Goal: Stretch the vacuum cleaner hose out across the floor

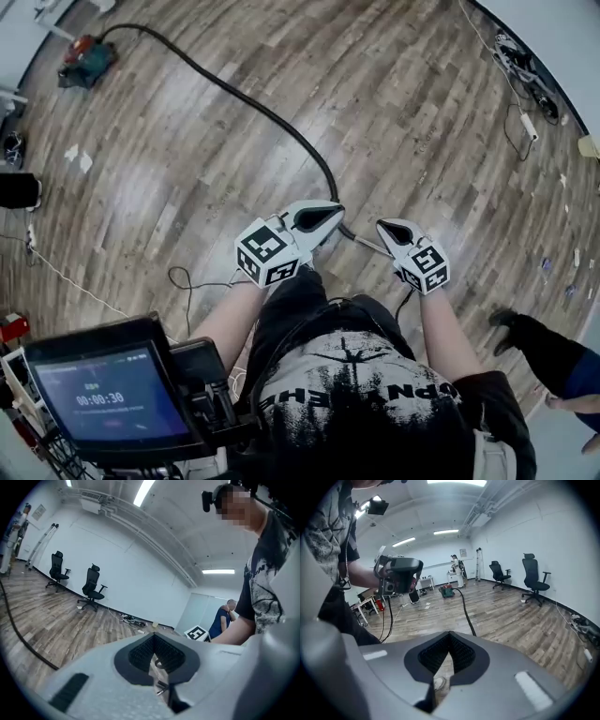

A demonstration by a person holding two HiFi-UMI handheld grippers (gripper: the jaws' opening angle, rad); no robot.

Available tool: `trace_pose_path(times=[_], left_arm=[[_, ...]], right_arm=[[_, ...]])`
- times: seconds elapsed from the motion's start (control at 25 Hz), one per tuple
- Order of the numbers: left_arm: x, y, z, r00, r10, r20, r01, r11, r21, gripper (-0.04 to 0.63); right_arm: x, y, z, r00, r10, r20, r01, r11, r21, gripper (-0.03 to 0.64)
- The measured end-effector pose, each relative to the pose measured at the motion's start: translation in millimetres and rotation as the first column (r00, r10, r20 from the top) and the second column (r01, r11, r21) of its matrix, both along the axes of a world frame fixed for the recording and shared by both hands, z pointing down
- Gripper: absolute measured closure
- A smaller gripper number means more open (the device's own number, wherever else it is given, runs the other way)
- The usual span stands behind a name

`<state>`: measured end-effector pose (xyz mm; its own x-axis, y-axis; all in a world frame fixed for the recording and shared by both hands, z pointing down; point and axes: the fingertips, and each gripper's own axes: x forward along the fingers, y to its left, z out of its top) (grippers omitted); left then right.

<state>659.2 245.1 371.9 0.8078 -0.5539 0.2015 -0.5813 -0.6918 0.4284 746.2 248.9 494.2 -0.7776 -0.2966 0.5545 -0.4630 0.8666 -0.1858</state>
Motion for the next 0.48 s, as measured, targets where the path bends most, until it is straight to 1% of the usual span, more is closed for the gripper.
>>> trace_pose_path(times=[0.08,0.2,0.32,0.48], left_arm=[[-9,-10,-16,1.0,-0.007,-0.004,0.007,1.0,0.029,0.594],[-27,-17,-40,1.0,-0.002,0.014,0.001,0.997,0.075,0.594],[-44,-20,-52,0.999,-0.002,0.035,-0.002,0.995,0.1,0.594],[-60,-23,-67,0.999,-0.017,0.051,0.009,0.99,0.14,0.595]], right_arm=[[-13,-10,-20,0.999,0.001,0.033,-0.002,1.0,0.03,0.611],[-33,-17,-55,0.999,0.013,0.051,-0.017,0.996,0.087,0.611],[-53,-20,-80,0.997,0.017,0.08,-0.028,0.991,0.133,0.611],[-71,-23,-117,0.988,0.009,0.153,-0.038,0.981,0.188,0.611]])
